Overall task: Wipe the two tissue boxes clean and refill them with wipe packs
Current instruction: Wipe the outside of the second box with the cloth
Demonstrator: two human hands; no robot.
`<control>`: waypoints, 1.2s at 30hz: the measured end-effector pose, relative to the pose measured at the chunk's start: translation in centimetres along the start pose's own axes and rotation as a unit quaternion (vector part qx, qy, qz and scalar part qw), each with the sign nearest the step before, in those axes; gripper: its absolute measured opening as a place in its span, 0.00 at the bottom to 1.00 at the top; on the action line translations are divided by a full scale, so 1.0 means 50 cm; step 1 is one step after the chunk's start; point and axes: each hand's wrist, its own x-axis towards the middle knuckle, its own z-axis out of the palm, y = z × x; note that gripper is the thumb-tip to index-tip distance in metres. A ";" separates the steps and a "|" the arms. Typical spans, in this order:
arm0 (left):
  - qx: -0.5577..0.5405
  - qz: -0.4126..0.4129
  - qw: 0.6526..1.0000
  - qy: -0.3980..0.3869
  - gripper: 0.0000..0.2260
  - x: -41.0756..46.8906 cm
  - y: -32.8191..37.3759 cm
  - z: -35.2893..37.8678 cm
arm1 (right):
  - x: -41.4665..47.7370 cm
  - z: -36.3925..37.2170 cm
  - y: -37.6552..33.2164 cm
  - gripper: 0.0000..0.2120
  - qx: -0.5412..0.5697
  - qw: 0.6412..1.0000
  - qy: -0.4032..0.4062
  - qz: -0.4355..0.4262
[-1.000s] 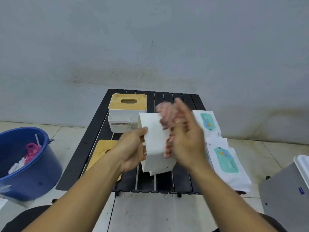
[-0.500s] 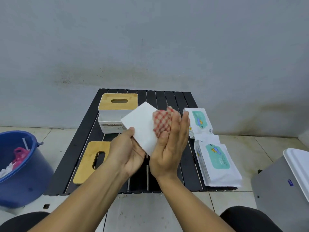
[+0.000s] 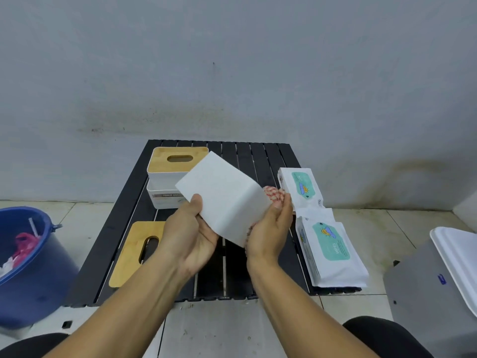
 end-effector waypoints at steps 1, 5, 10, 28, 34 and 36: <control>0.002 0.002 1.000 -0.009 0.11 -0.004 -0.014 0.005 | -0.025 0.007 -0.014 0.29 0.007 0.999 -0.005 -0.032; 0.033 0.015 0.999 -0.020 0.12 -0.010 -0.034 0.013 | -0.127 0.026 -0.063 0.28 0.021 0.981 -0.081 -0.175; 0.018 -0.003 0.999 -0.051 0.15 -0.004 -0.003 0.006 | -0.107 0.008 -0.065 0.28 -0.081 0.953 -0.113 -0.270; 0.347 -0.064 0.928 -0.118 0.14 -0.007 0.015 -0.023 | 0.037 -0.043 -0.142 0.25 -0.505 0.700 -0.397 -0.312; 0.338 -0.074 0.934 -0.084 0.14 0.001 0.013 -0.026 | 0.088 -0.050 -0.116 0.13 -0.150 0.950 -0.273 0.011; 0.310 -0.062 0.947 -0.053 0.13 0.008 0.024 -0.029 | 0.096 -0.051 -0.104 0.14 -0.049 0.975 -0.199 0.089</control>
